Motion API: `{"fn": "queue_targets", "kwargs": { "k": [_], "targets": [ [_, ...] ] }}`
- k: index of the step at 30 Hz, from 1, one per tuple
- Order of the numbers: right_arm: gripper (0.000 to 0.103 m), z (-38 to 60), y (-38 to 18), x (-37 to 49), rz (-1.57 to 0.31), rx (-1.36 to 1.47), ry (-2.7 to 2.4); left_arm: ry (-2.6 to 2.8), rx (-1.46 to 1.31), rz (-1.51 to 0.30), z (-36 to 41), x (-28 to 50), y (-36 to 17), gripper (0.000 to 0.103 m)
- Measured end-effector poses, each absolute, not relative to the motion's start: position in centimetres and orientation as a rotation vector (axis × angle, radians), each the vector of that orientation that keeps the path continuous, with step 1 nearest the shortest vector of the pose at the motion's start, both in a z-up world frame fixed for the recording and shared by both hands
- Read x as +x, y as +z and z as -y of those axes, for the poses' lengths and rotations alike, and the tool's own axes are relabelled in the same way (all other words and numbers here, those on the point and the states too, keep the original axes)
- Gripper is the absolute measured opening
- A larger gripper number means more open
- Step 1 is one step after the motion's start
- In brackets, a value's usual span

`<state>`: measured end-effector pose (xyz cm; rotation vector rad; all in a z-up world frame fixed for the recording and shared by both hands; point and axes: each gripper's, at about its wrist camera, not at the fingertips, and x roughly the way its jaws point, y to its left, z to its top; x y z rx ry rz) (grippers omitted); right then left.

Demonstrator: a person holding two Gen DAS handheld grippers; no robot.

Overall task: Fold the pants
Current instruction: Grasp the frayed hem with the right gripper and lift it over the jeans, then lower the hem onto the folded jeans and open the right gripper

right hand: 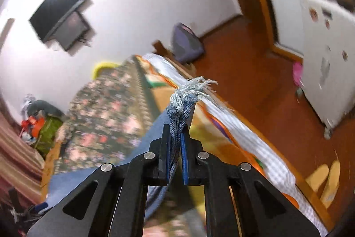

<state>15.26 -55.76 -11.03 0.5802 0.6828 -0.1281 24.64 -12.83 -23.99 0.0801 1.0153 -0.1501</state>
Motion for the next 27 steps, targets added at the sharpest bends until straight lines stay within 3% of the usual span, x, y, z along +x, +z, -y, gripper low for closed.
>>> {"fn": "queue_targets", "kwargs": {
  "k": [12, 20, 27],
  "targets": [
    [0.007, 42.1, -3.7, 16.5, -0.597, 0.404, 0.183, -0.186, 0.021, -0.873, 8.9, 21.8, -18.7, 0.099],
    [0.007, 33.1, -5.8, 18.6, -0.693, 0.278, 0.359, -0.181, -0.058, -0.845, 4.9, 19.7, -18.2, 0.099],
    [0.007, 26.8, -11.1, 18.6, -0.869, 0.207, 0.486, -0.12, -0.117, -0.879, 1.6, 19.0, -19.9, 0.099]
  ]
}}
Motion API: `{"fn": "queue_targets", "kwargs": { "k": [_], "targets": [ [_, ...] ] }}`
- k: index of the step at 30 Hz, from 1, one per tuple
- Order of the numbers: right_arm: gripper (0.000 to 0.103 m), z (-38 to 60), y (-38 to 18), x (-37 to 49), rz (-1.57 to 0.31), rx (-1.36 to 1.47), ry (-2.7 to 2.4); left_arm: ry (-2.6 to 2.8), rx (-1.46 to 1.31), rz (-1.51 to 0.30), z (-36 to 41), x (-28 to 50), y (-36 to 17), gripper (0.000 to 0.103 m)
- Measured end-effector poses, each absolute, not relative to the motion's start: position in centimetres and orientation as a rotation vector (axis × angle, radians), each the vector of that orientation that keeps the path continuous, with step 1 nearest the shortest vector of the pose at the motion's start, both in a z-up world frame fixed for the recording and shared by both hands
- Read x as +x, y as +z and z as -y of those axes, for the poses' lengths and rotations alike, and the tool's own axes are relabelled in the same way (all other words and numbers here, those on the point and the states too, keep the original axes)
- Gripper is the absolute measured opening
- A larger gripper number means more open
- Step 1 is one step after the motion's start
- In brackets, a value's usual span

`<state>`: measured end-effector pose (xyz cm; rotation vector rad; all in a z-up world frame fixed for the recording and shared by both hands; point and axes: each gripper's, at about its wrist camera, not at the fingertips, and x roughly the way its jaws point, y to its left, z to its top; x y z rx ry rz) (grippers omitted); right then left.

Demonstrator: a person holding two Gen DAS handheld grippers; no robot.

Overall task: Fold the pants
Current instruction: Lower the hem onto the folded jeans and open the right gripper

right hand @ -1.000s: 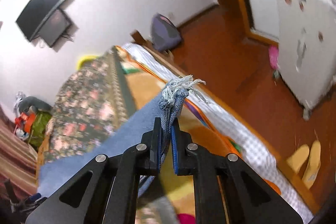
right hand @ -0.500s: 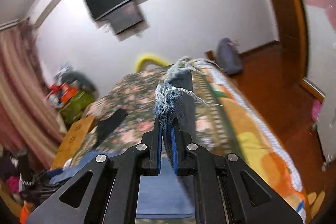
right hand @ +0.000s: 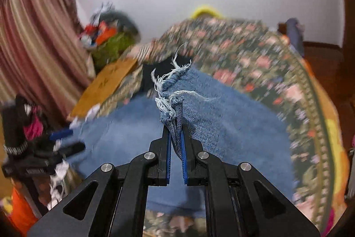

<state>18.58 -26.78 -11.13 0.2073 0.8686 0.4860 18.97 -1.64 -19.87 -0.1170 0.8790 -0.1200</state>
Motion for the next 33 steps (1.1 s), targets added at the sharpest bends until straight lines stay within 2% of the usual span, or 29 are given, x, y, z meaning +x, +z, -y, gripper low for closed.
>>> {"fn": "queue_targets", "kwargs": {
  "k": [5, 9, 11, 13, 18, 21, 22, 25, 33],
  "targets": [
    [0.01, 23.3, -15.1, 18.1, -1.003, 0.128, 0.523, -0.094, -0.134, -0.899, 1.0, 19.0, -20.8, 0.099],
    [0.014, 22.6, -16.1, 17.5, -1.026, 0.079, 0.52, -0.105, -0.129, -0.906, 1.7, 19.4, -20.9, 0.099],
    [0.032, 22.7, -15.7, 17.4, -1.037, 0.067, 0.544, -0.117, -0.116, -0.907, 2.4, 19.9, -20.7, 0.099],
    [0.042, 23.0, -14.9, 17.1, -1.027, 0.068, 0.554, -0.136, -0.101, -0.906, 3.4, 20.6, -20.3, 0.099],
    [0.043, 25.7, -12.8, 16.7, -0.942, 0.057, 0.508, -0.206, -0.051, -0.892, 6.8, 22.5, -19.4, 0.097],
    [0.043, 28.8, -12.0, 17.4, -0.907, 0.077, 0.454, -0.282, -0.033, -0.926, 9.3, 24.1, -19.5, 0.07],
    [0.043, 29.5, -11.8, 17.7, -0.9, 0.075, 0.435, -0.294, -0.032, -0.937, 9.8, 24.5, -19.5, 0.065],
    [0.043, 31.7, -11.8, 18.7, -0.886, 0.049, 0.369, -0.34, -0.043, -0.974, 12.0, 26.3, -20.3, 0.06],
    [0.043, 34.1, -16.1, 21.1, -0.979, 0.075, 0.326, -0.361, 0.008, -1.055, 17.6, 29.3, -24.0, 0.06]
  ]
}}
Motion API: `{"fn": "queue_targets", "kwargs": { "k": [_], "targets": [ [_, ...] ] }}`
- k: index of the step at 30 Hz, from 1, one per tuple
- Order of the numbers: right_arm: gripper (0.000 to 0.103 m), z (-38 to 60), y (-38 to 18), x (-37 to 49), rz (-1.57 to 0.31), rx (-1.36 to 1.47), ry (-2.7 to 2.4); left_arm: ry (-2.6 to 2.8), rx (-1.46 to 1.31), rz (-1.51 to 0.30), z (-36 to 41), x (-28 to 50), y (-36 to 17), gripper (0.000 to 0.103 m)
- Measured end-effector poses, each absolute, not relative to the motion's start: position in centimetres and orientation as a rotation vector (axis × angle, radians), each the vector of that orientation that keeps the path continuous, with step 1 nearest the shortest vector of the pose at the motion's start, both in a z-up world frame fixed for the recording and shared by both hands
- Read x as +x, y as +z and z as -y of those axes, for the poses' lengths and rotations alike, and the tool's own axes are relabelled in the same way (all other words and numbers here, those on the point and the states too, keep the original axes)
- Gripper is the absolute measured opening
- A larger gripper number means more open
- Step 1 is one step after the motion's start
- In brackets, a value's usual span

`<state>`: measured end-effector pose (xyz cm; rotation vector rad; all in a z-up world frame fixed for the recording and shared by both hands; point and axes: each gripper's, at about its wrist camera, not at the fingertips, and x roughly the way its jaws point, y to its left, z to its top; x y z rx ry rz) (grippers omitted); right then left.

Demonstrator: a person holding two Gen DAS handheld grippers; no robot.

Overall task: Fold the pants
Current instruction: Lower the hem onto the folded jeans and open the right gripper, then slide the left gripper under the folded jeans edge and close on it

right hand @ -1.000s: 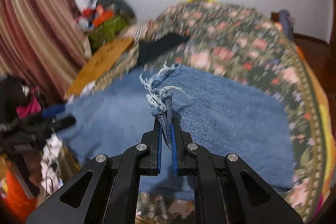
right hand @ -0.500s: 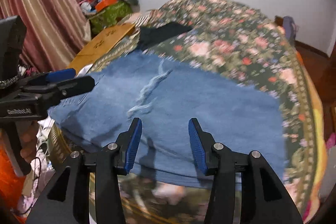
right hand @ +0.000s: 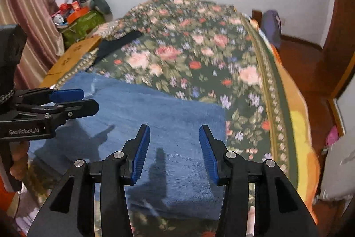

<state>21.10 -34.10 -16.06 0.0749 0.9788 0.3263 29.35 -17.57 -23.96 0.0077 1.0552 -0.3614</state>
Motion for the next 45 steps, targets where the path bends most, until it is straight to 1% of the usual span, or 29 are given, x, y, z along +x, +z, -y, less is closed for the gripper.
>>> {"fn": "queue_targets", "kwargs": {
  "k": [3, 5, 6, 9, 14, 18, 19, 22, 27, 31, 33, 35, 43, 45],
  "targets": [
    [0.043, 34.3, -18.8, 21.4, -1.049, 0.103, 0.337, -0.339, 0.048, -1.106, 18.5, 29.8, -26.1, 0.06],
    [0.043, 34.2, -20.2, 21.1, -1.088, 0.105, 0.35, -0.337, 0.077, -1.096, 18.8, 29.4, -26.7, 0.06],
    [0.043, 34.2, -20.6, 20.7, -1.08, 0.105, 0.351, -0.338, 0.083, -1.095, 18.8, 29.4, -26.7, 0.06],
    [0.044, 34.5, -20.6, 19.8, -1.054, 0.105, 0.35, -0.336, 0.085, -1.095, 18.7, 29.1, -26.9, 0.06],
    [0.044, 35.1, -20.2, 18.6, -1.07, 0.135, 0.347, -0.317, 0.193, -1.073, 19.5, 27.9, -27.0, 0.062],
    [0.044, 35.2, -19.7, 18.4, -1.082, 0.13, 0.333, -0.305, 0.176, -1.076, 18.9, 27.3, -26.7, 0.064],
    [0.044, 35.2, -19.6, 18.5, -1.088, 0.127, 0.325, -0.296, 0.169, -1.077, 18.6, 27.2, -26.6, 0.067],
    [0.044, 35.3, -18.6, 18.3, -1.083, 0.125, 0.316, -0.273, 0.14, -1.082, 17.5, 26.6, -26.3, 0.069],
    [0.044, 34.5, -15.9, 17.6, -1.02, 0.104, 0.322, -0.21, 0.06, -1.069, 13.8, 25.3, -24.8, 0.069],
    [0.045, 33.1, -13.0, 17.0, -0.949, 0.074, 0.338, -0.144, 0.011, -1.012, 9.8, 24.0, -22.5, 0.069],
    [0.047, 32.0, -11.5, 16.7, -0.907, 0.049, 0.351, -0.102, -0.001, -0.974, 7.6, 23.1, -21.2, 0.07],
    [0.051, 30.9, -10.2, 16.3, -0.867, 0.029, 0.367, -0.06, -0.01, -0.936, 5.2, 22.0, -19.8, 0.073],
    [0.052, 25.3, -7.3, 15.7, -0.783, -0.004, 0.459, 0.088, 0.001, -0.799, -3.2, 17.0, -16.3, 0.088],
    [0.053, 23.4, -7.3, 15.8, -0.783, -0.009, 0.485, 0.113, -0.004, -0.778, -5.4, 15.4, -16.1, 0.09]
  ]
}}
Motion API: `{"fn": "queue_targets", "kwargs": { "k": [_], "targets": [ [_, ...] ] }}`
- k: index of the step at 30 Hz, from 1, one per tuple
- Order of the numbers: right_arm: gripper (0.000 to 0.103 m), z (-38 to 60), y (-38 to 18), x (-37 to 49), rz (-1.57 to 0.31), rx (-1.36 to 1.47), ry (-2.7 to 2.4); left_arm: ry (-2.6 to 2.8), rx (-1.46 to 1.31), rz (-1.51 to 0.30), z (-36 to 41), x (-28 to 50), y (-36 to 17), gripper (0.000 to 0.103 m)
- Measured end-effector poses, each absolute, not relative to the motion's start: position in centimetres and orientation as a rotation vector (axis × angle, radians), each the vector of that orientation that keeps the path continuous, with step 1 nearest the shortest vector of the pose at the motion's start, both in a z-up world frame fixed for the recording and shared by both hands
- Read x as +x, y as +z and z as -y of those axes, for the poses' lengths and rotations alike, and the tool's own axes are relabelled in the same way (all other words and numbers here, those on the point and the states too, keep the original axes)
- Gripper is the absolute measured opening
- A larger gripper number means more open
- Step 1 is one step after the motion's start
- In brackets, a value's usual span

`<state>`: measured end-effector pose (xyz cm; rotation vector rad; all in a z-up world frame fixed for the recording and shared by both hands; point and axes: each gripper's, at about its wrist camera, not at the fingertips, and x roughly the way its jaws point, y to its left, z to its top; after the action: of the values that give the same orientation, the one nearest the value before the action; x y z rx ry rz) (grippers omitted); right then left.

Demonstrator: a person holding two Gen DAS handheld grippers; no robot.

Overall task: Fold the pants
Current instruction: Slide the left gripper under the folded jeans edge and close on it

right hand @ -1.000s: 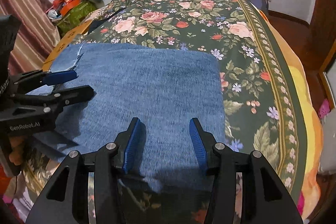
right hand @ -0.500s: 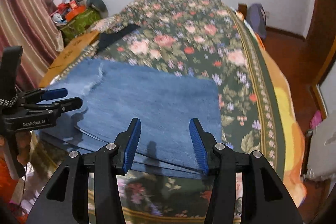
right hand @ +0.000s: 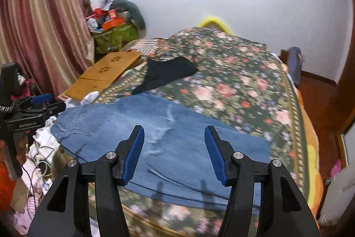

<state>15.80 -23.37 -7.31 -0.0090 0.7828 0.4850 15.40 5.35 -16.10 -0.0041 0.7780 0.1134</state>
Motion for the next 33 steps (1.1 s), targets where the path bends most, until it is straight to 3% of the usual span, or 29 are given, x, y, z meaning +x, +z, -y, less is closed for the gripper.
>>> {"fn": "queue_targets", "kwargs": {
  "k": [6, 21, 33],
  "targets": [
    [0.053, 17.6, -8.5, 16.0, -0.806, -0.05, 0.56, 0.133, -0.069, -0.817, -9.5, 12.3, -18.0, 0.09],
    [0.053, 8.9, -15.2, 15.9, -1.001, -0.162, 0.625, -0.004, -0.428, -1.01, -14.9, 9.0, -28.8, 0.09],
    [0.055, 8.2, -16.6, 16.0, -1.03, -0.174, 0.613, -0.072, -0.646, -0.987, -17.0, 10.3, -30.8, 0.093]
  ]
}}
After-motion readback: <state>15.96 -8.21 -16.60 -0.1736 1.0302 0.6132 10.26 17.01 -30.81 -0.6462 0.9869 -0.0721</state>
